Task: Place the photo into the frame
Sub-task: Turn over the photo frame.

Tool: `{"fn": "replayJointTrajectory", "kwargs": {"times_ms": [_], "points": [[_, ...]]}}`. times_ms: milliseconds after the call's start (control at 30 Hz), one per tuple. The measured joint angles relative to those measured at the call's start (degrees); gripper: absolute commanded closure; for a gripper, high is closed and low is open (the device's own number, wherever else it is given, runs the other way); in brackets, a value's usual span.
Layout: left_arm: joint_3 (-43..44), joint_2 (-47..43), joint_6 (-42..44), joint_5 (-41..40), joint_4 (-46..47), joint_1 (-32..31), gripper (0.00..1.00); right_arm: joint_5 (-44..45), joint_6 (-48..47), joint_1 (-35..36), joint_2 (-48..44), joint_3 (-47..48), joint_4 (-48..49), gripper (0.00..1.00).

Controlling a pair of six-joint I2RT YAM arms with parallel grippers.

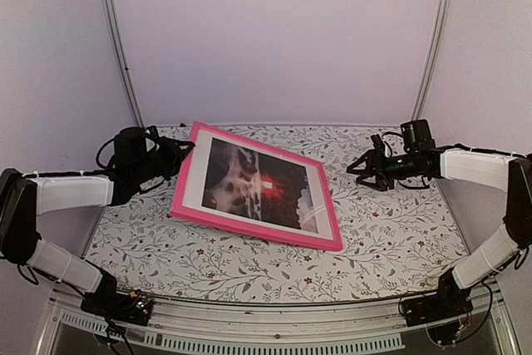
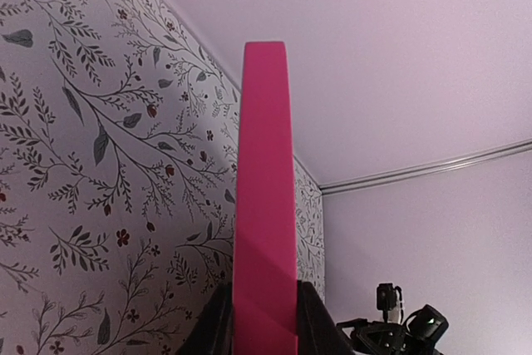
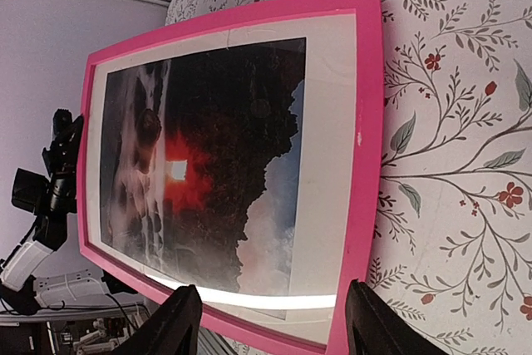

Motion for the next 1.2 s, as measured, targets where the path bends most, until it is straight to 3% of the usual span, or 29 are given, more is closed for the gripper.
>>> {"fn": "replayJointTrajectory", "kwargs": {"times_ms": [233, 733, 933, 1200], "points": [[-8.59, -0.24, -0.96, 0.2, 3.5, -1.92, 0.55, 0.17, 0.87, 1.36, 1.88, -1.38, 1.99, 0.38], [-18.8, 3.65, 0.42, 6.1, 6.12, -8.15, 0.46, 2.58, 1.46, 3.32, 4.31, -1.95, 3.06, 0.38], [-19.47, 7.41, 2.67, 9.94, 6.12, -10.75, 0.44, 4.94, 1.25, 4.04, 4.31, -1.95, 1.57, 0.38], [-18.69, 8.81, 7.41, 15.63, 4.76, -12.68, 0.32, 8.35, 0.59, 4.92, 4.31, -1.95, -1.53, 0.38]]}}
